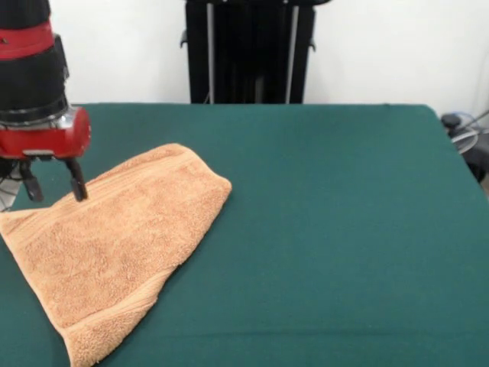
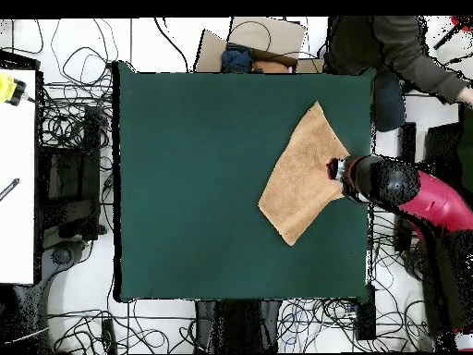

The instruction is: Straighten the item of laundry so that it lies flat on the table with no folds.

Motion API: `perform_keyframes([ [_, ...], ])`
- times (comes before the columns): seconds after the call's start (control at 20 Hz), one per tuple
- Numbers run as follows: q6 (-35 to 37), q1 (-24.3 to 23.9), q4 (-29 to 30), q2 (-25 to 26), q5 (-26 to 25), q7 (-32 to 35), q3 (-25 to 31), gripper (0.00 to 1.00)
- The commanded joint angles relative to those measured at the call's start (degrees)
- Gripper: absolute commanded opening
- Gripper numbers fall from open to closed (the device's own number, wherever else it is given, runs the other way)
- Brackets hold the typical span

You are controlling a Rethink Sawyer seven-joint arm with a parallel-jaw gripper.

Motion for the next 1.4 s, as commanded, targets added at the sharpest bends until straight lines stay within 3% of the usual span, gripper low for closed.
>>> perform_keyframes([
  [0.05,-0.19,0.74,0.30,6.26,-3.80,-10.39,6.10,1.00],
  [0.5,-5.44,1.41,4.11,6.88,-5.53,-4.97,6.13,1.00],
  [0.9,-3.63,1.35,-0.58,10.85,-6.77,-7.44,8.07,1.00],
  [1.4,-6.27,5.81,-0.90,10.46,-8.04,0.20,5.75,1.00],
])
